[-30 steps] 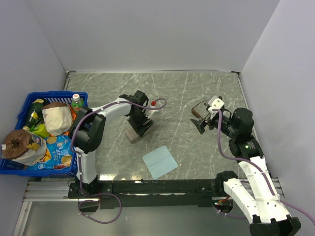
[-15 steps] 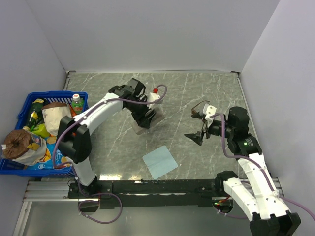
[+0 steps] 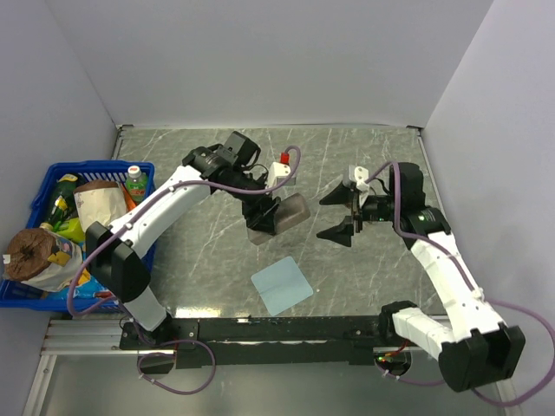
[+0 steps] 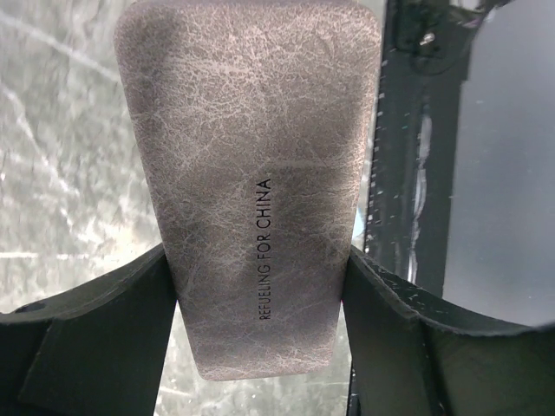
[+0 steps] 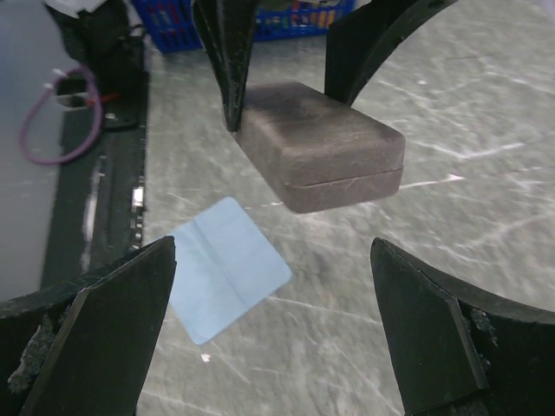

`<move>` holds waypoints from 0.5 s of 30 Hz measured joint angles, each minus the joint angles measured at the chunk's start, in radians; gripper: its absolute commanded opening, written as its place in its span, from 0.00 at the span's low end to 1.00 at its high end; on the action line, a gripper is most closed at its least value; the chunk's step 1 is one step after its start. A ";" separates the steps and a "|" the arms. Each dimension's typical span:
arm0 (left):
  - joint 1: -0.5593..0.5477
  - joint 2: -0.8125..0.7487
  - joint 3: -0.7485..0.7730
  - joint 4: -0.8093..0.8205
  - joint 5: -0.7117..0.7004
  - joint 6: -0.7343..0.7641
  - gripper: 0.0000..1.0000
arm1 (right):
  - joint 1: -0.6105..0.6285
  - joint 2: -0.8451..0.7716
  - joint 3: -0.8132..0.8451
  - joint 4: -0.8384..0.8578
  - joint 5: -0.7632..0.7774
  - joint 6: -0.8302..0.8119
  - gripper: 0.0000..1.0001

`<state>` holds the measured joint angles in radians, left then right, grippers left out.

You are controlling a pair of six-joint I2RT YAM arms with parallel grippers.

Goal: Organize the sunglasses

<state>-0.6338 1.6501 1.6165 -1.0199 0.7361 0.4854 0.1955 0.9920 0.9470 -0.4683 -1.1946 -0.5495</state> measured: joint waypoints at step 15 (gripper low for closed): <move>-0.053 -0.060 0.016 -0.039 0.050 0.019 0.50 | 0.089 0.141 0.047 0.003 -0.032 0.038 1.00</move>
<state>-0.6868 1.5898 1.6329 -1.0588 0.7860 0.5049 0.2844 1.1332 0.9939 -0.4652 -1.2266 -0.5117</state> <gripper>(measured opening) 0.730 0.998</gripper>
